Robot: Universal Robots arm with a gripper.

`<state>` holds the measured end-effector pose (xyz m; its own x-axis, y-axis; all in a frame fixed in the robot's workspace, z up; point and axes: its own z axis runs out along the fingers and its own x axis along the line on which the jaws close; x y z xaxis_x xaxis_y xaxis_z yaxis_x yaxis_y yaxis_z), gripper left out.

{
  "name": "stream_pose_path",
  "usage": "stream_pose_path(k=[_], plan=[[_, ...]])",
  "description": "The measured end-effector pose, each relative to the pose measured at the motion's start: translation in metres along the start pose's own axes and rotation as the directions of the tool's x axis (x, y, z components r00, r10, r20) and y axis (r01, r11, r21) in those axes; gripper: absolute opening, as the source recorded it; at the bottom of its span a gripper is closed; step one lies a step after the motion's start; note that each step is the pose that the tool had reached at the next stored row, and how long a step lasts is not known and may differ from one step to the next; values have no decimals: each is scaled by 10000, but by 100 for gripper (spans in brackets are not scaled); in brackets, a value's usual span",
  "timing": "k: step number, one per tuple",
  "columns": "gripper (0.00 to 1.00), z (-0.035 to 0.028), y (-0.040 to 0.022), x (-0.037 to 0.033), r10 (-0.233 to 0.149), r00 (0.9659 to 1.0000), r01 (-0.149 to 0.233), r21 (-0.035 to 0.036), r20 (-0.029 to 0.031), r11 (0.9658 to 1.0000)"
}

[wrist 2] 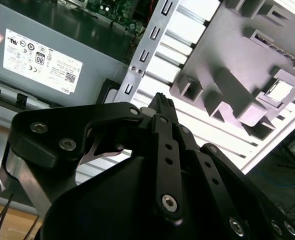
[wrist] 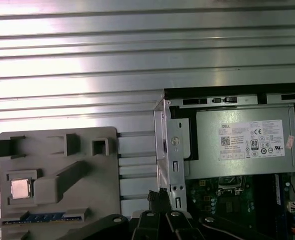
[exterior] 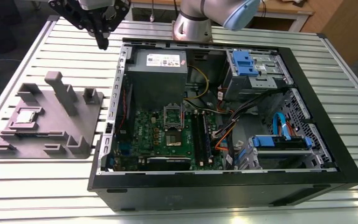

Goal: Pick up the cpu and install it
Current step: 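Reach for the cpu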

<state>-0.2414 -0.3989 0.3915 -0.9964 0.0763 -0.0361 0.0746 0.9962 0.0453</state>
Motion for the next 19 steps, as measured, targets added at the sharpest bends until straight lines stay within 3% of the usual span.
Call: stream_pose_path(k=[19], plan=[[10, -2, -9, 124, 0, 10000, 0, 0, 4, 10000]])
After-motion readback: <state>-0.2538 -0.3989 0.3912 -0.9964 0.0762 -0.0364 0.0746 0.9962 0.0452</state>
